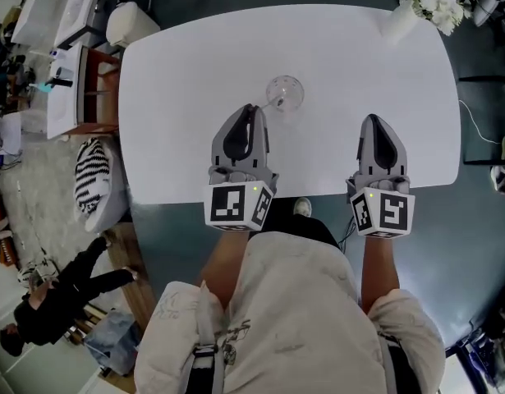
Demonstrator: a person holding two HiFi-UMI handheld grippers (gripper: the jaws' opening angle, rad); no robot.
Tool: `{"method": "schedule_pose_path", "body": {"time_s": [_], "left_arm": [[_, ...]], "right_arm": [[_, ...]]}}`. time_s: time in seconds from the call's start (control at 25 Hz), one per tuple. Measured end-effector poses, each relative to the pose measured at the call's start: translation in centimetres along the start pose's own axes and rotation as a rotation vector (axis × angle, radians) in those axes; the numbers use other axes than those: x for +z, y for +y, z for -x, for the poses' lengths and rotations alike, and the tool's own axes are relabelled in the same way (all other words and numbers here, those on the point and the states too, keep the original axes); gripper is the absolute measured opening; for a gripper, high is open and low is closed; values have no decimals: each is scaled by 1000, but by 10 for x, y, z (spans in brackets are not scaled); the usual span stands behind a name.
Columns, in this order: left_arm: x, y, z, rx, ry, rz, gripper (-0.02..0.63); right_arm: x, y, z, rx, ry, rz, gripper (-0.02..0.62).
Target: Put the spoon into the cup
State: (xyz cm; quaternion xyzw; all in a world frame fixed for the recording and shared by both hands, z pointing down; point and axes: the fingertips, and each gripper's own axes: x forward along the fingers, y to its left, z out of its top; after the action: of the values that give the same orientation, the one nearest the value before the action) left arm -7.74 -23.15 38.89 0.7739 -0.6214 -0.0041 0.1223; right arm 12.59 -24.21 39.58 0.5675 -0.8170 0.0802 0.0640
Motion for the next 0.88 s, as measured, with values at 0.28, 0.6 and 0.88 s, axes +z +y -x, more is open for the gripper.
{"method": "schedule_pose_path", "body": {"time_s": [0.28,0.6,0.88], "left_arm": [[-37,19,-28,-27,91,73,35],[-92,40,-57,-38,177,163,35],[-120,46,-67,-41,232,195,35]], "right_arm": [[-16,13,-25,-8,76,7,-12],[-46,22,-51,-9,118,10,-12],[-55,26,-60,-18,155,22,-12]]}}
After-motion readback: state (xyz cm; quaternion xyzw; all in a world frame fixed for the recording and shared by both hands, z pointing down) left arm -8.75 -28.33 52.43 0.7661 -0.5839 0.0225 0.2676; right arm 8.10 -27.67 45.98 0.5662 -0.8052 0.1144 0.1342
